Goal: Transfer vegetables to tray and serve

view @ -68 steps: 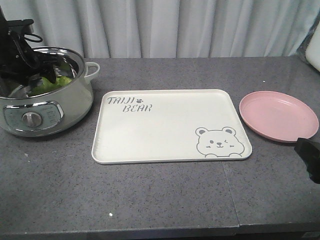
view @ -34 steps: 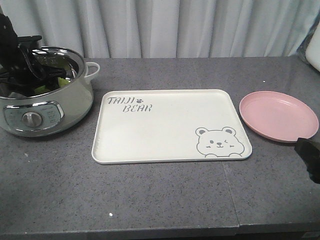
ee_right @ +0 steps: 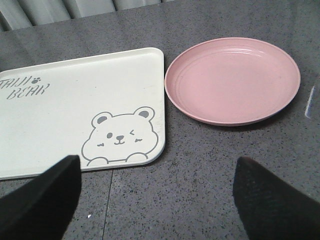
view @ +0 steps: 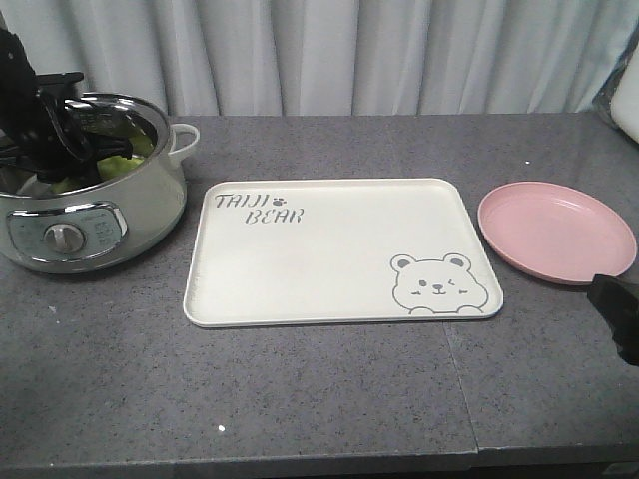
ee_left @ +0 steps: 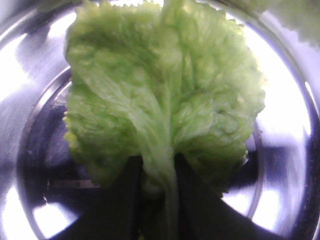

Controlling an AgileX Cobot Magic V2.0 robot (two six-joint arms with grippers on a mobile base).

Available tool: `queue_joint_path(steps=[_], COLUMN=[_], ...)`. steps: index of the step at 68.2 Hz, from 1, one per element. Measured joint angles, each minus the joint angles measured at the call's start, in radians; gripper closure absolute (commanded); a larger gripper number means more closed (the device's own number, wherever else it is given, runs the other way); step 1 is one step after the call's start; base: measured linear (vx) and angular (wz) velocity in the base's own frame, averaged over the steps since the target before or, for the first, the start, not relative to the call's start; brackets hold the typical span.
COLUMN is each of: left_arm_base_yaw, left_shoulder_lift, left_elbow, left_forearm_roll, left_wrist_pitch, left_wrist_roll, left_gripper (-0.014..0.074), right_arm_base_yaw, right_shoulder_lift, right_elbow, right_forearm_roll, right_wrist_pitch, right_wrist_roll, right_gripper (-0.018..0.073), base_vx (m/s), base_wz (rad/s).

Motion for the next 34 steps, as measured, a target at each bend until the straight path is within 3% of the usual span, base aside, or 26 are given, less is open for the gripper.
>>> queue_joint_path(steps=[19, 34], left_arm_base_yaw=[0.0, 0.0], left_shoulder_lift=[-0.081, -0.25], left_elbow=[0.0, 0.0], left_forearm_roll=[-0.001, -0.007], left_wrist_pitch=[-0.005, -0.054], left_wrist_roll=[0.0, 0.0], left_gripper=[0.0603, 0.0603], right_arm_base_yaw=[0.0, 0.0], right_shoulder_lift=[0.053, 0.207], right_elbow=[-0.06, -0.228], right_forearm_roll=[0.097, 0.354], right_wrist_pitch=[-0.099, -0.087], right_wrist_roll=[-0.088, -0.353], right_gripper=[-0.0032, -0.0023], base_vx=[0.0, 0.0], base_wz=[0.0, 0.0])
